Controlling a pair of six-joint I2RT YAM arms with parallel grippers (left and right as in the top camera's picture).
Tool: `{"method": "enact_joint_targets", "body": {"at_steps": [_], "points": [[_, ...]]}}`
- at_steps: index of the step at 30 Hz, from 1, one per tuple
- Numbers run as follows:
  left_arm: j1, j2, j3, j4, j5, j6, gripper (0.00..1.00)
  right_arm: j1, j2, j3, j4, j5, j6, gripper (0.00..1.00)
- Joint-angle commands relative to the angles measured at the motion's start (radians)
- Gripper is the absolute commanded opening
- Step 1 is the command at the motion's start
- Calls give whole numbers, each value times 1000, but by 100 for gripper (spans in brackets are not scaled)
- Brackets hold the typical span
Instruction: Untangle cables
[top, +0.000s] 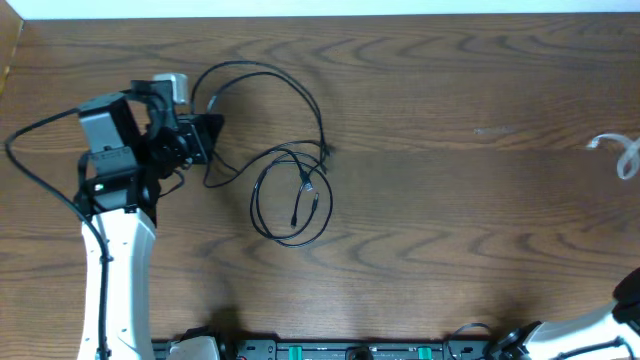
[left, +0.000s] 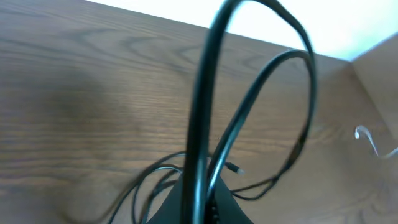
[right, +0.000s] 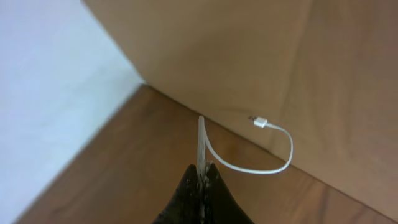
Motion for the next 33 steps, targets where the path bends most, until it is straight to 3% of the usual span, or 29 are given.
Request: {"method": "enact_joint_targets", "body": {"at_steps": [1,6,7,8,9,21,24,28,29,33], "points": [[-43,-5,7,3,22,12,7,-72,82,11,-14,-2,-45,1],[-84,-5,7,12,7,12,7,-141,190,11,-76,-58,-34,1],[-91,-5,7,14,6,12,7,-150,209,11,-83,-99,-34,14],[-99,-5,7,14,0,12,7,-158,229,11,-93,-159,-34,48],[-107,-5,7,14,-9,12,7,-162,243,11,-102,-215,-34,99],[-205,-5,7,43,-45,11,7,-40,303,11,-225,-724,26,99],[-246,-5,7,94,4,11,7,53,303,11,-253,-823,-22,99],[-295,-5,7,230,109,10,8,201,303,11,-320,-817,-127,99],[-300,-5,7,275,126,3,9,246,303,11,-336,-816,-168,99],[-302,-6,7,453,151,-105,35,404,303,11,-386,-816,-370,99]]}}
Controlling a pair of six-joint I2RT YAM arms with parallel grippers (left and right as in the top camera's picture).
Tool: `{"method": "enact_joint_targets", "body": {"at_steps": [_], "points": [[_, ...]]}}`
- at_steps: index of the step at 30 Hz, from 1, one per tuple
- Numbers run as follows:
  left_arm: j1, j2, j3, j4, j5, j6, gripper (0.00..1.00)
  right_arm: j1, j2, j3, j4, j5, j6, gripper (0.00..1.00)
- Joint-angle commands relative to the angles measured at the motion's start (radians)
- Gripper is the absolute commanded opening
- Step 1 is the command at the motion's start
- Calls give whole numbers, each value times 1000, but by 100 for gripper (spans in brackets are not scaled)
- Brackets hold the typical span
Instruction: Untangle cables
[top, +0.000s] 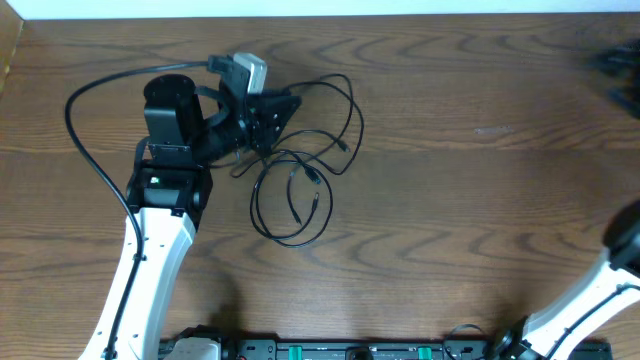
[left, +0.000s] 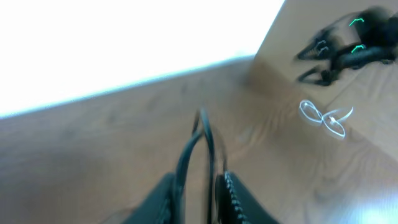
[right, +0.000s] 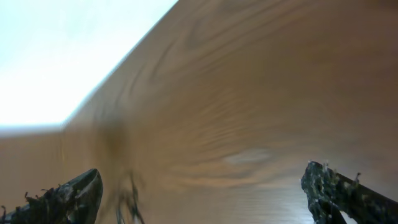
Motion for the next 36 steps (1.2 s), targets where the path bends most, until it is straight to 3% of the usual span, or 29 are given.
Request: {"method": "enact_joint_targets", "body": {"at_steps": [1,4,6,10,15,18,21,25,29,33,36], "points": [[2,-6,9,111,84,-125,44,118,-6,11,-39,-48,-257,99],[2,-6,9,235,229,-185,56,242,-6,11,-103,29,-401,99],[3,-6,9,244,259,-186,62,300,-6,11,-125,137,-409,99],[31,-6,9,179,248,-188,56,407,-6,11,-158,341,-409,99],[100,-8,9,177,217,-233,44,494,-6,11,-174,352,-409,99],[113,-13,9,267,271,-331,42,539,-6,11,-190,352,-415,99],[113,-17,9,334,337,-356,43,582,-6,11,-224,352,-449,99],[114,-18,9,281,325,-336,43,650,-6,9,-302,351,-430,99],[114,-18,9,55,164,-237,36,729,-6,-14,-377,353,-336,99],[114,-18,9,-301,-230,-40,29,821,-6,-85,-426,362,-315,99],[114,-18,9,-448,-376,-21,29,882,-6,-148,-416,401,-316,99]]}}
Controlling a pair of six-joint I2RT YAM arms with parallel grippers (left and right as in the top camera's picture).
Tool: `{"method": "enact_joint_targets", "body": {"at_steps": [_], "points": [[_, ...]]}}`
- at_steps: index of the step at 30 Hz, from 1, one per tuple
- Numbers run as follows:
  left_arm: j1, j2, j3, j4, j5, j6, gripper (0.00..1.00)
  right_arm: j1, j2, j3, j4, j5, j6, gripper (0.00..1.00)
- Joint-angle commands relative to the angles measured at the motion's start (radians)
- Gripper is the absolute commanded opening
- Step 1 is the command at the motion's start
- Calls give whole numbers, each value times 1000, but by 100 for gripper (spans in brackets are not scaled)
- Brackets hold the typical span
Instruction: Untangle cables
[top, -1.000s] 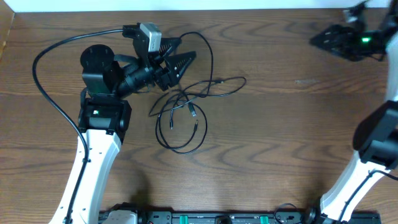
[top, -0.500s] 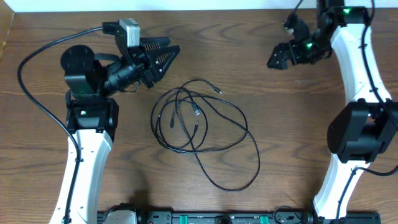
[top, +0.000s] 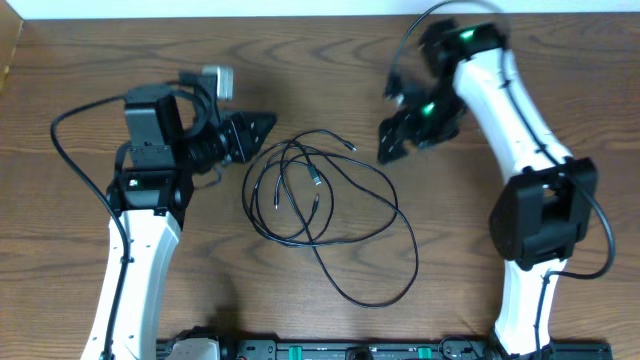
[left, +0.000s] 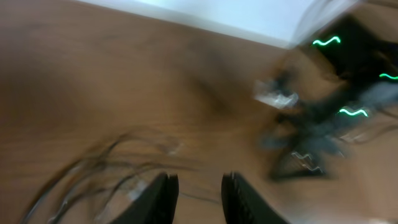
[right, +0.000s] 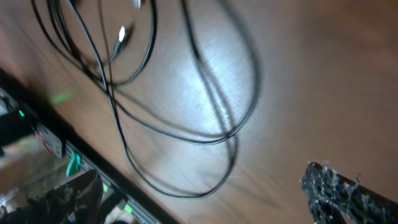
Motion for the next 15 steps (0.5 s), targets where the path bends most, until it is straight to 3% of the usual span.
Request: {"method": "enact_joint_targets", "body": {"at_steps": [1,4,10,15], "points": [[2,-8,8,-108,-313,113,29,76,-6,-77,19,55,23,99],[2,-8,8,-162,-401,113,29,134,-6,-143,101,109,1,99],[2,-8,8,-231,-767,112,36,257,-6,-289,302,182,-58,99],[2,-8,8,-239,-789,104,38,329,-6,-378,423,182,-72,99]]}}
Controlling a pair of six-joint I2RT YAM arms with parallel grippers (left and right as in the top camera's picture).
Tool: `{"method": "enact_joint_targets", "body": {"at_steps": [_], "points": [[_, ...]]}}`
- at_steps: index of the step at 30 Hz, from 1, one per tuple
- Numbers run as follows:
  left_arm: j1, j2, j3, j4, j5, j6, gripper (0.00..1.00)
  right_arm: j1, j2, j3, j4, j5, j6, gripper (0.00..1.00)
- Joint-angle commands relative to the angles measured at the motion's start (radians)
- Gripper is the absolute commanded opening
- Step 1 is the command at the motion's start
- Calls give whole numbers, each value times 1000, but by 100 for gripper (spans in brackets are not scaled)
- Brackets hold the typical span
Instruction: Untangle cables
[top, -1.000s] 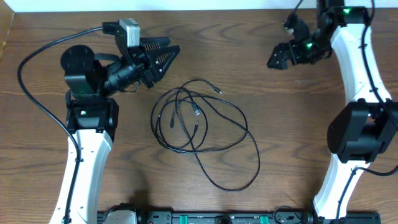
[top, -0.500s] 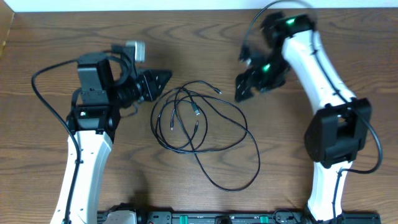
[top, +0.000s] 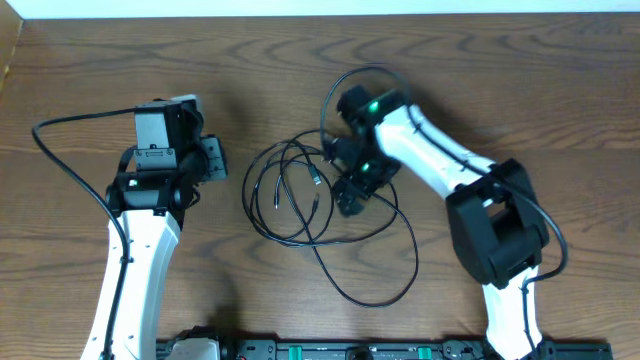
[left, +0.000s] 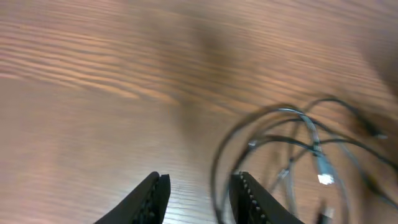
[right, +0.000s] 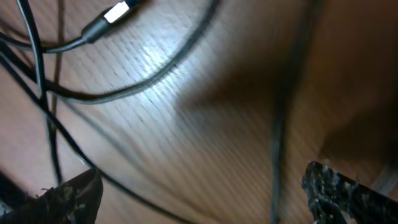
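Black cables lie tangled at the table's centre, with one long loop running toward the front right. My left gripper is open just left of the tangle. In the left wrist view the left gripper points at the wood, a strand runs close inside its right finger, and a silver plug lies beyond. My right gripper hangs wide open low over the tangle's right side. Under the right gripper run blurred strands and a plug.
A rail with green lights runs along the front edge. The left arm's own lead arcs out to the left, and the right arm's lead loops behind its wrist. The table's back edge meets a white wall.
My right gripper has moved from above and right of the tangle down onto its right side, still open. My left gripper has drawn back a little to the left and tipped toward the table.
First my left gripper was shut on a black cable at the left and my right was shut on a white cable at the far right. Then the right stood open, the white cable lying there. Later the left was open, the black cables spread out. Both now flank the tangle.
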Motion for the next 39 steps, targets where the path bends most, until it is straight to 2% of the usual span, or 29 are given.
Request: {"method": "enact_joint_targets", "body": {"at_steps": [1,6,16,20,26,28,31,33,39], "points": [[1,-8,9,-2,-113,13,39,55,-6,-60,51,23,-24,99],[1,-8,9,2,-113,13,42,127,-6,-80,127,7,-11,99],[1,-8,9,1,-113,13,45,249,-6,-84,395,10,134,99],[1,-8,9,1,-113,13,45,268,-5,-93,443,16,162,99],[1,-8,9,2,-113,13,46,273,-2,-113,472,108,296,98],[1,-8,9,2,-113,13,45,273,1,-121,484,127,334,93],[1,-8,9,1,-113,13,46,273,13,-143,525,148,401,73],[1,-8,9,1,-113,13,46,273,17,-158,546,148,422,66],[1,-8,9,1,-113,13,45,273,42,-169,552,148,432,64]]}}
